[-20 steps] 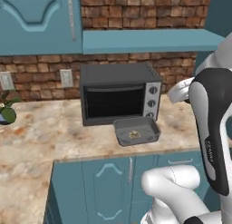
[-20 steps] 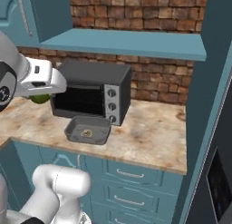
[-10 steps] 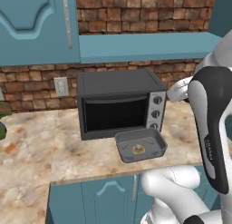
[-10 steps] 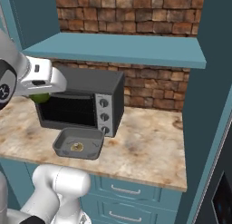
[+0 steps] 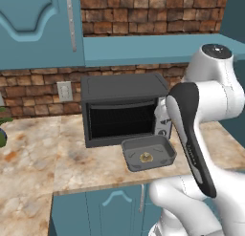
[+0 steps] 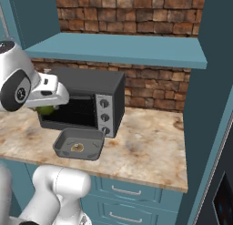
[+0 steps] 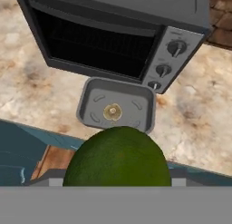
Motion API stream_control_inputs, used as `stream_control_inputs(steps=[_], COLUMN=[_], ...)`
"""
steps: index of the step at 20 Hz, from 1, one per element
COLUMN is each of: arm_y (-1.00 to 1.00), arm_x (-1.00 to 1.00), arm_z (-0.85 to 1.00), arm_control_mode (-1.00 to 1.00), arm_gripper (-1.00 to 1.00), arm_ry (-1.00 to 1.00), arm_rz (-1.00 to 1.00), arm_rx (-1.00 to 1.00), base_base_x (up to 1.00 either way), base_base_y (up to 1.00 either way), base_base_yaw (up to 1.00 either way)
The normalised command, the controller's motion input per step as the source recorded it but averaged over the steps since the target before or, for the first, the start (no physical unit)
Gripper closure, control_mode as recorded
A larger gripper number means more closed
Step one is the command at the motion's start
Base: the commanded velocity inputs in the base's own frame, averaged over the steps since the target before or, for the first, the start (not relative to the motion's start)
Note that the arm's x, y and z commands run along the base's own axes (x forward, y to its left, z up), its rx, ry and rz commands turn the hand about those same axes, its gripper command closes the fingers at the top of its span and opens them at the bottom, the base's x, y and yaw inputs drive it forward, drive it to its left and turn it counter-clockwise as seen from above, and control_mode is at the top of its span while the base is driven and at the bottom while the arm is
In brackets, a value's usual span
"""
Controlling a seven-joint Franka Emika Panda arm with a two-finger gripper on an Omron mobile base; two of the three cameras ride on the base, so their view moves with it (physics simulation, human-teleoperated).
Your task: Take the lime and mushroom out of the freezer and place them in the tupperware container on the counter. Then put the tupperware containing the vegetables back in the freezer.
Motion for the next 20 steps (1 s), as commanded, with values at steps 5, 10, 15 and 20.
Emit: stream_control_inputs(steps=[5, 10, 15, 20], arm_y=[0.05, 0.0, 0.0, 0.0], arm_x=[0.73, 0.65, 0.63, 0.61], arm_z=[-0.99, -1.0, -0.94, -0.62], arm_control_mode=[-1.0, -1.0, -1.0, -1.0], arm_gripper=[1.0, 1.0, 1.0, 1.0], arm_ry=[0.27, 0.16, 0.1, 0.01], arm_rz=[0.0, 0.0, -0.03, -0.04], arm_rx=[0.01, 0.02, 0.0, -0.01], base_base_x=[0.0, 0.0, 0.0, 0.0], base_base_y=[0.0, 0.0, 0.0, 0.0], base_base_yaw=[0.0, 0.0, 0.0, 0.0])
